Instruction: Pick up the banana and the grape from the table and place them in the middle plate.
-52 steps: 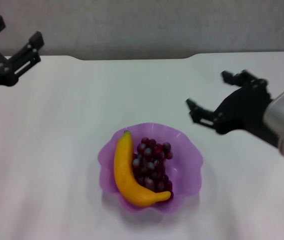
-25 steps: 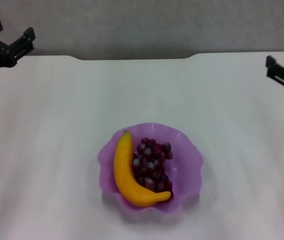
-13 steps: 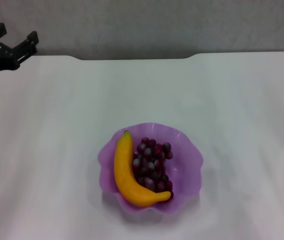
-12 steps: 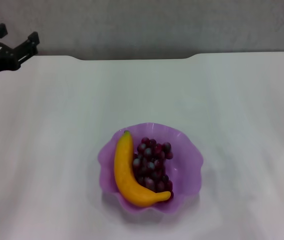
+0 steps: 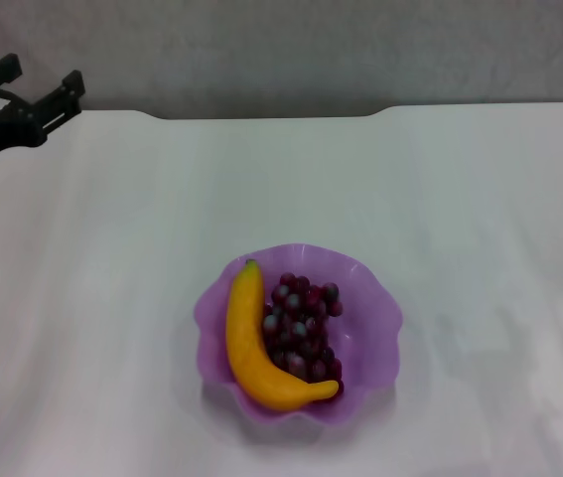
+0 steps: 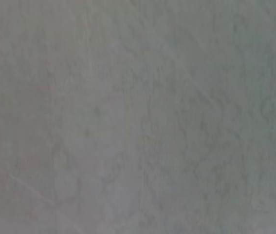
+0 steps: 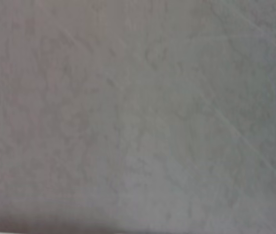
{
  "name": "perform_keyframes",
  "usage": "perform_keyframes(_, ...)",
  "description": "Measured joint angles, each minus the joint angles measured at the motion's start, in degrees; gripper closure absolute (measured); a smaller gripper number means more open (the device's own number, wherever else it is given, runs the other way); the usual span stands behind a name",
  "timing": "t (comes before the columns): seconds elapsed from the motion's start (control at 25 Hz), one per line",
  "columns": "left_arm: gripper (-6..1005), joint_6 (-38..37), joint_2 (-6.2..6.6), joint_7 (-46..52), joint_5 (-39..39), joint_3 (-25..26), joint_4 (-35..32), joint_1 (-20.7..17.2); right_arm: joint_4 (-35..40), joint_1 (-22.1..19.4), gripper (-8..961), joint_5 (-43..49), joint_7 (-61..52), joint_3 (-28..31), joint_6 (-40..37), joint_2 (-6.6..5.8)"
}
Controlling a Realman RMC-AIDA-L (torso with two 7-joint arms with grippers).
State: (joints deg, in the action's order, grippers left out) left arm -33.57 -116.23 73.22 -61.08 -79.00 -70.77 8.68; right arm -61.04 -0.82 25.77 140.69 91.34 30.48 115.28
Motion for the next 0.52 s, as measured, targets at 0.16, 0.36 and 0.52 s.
perform_keyframes(0.16, 183, 0.00, -0.07, 0.02, 0.00, -0.08, 0.17, -0.15, 0.25, -0.14, 73, -0.80, 1.97, -0.02, -0.05, 0.04)
perform_keyframes(0.36, 183, 0.00, -0.15, 0.03, 0.00, -0.23, 0.38, -0.21, 0.52, -0.06, 74, -0.81, 3.21, 0.02, -0.09, -0.04)
perform_keyframes(0.52, 183, 0.00, -0.14, -0.27, 0.00, -0.67, 1.02, -0.25, 2.07, 1.34, 74, -0.69, 5.14, -0.21, -0.56, -0.14)
